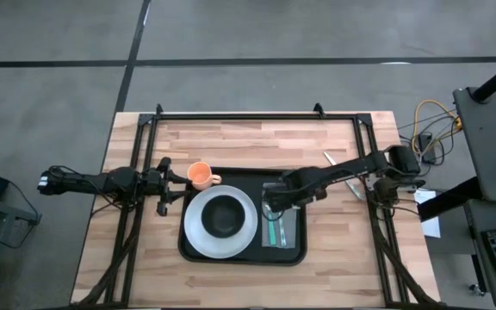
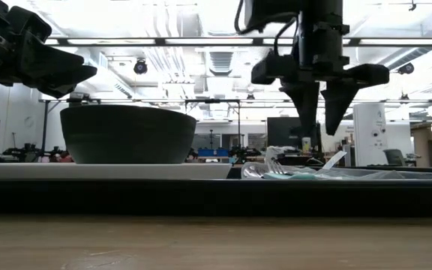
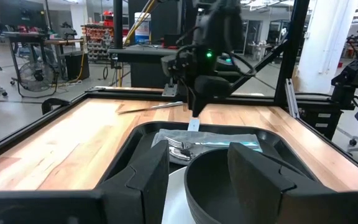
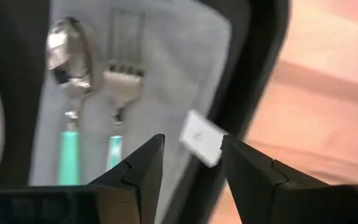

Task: Set up tray
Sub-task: Put the blue knife on the grey napkin beside the blue fork, then return to Home Position

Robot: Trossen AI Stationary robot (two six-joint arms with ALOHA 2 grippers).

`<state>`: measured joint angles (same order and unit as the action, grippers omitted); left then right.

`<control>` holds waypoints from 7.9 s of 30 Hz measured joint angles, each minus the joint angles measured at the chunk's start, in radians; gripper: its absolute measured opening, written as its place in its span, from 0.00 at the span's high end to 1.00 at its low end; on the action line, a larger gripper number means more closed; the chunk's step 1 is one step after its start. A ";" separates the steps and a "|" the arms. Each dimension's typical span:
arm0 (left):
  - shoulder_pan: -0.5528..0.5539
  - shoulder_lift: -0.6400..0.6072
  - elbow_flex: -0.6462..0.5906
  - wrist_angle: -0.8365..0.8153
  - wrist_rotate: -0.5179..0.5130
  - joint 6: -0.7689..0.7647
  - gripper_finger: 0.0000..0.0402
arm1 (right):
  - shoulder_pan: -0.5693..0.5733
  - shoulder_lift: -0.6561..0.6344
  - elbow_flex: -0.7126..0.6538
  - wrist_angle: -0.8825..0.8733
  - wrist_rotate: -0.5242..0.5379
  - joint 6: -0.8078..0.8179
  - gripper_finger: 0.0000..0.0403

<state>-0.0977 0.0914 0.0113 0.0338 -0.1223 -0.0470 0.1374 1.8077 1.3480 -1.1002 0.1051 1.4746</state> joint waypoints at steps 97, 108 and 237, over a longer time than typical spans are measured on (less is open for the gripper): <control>0.000 0.006 0.000 0.000 0.000 0.000 0.64 | -0.633 -0.642 -0.898 0.331 -0.129 -0.325 0.96; 0.000 0.006 0.000 0.000 0.000 0.000 0.64 | -0.487 -0.636 -0.781 0.334 -0.156 -0.179 0.97; 0.000 0.013 0.000 0.000 0.000 0.000 0.64 | 0.107 0.162 0.156 0.100 0.369 -0.397 0.69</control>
<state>-0.0975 0.1040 0.0114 0.0334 -0.1223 -0.0467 0.2440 1.9701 1.5044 -1.0002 0.4738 1.0780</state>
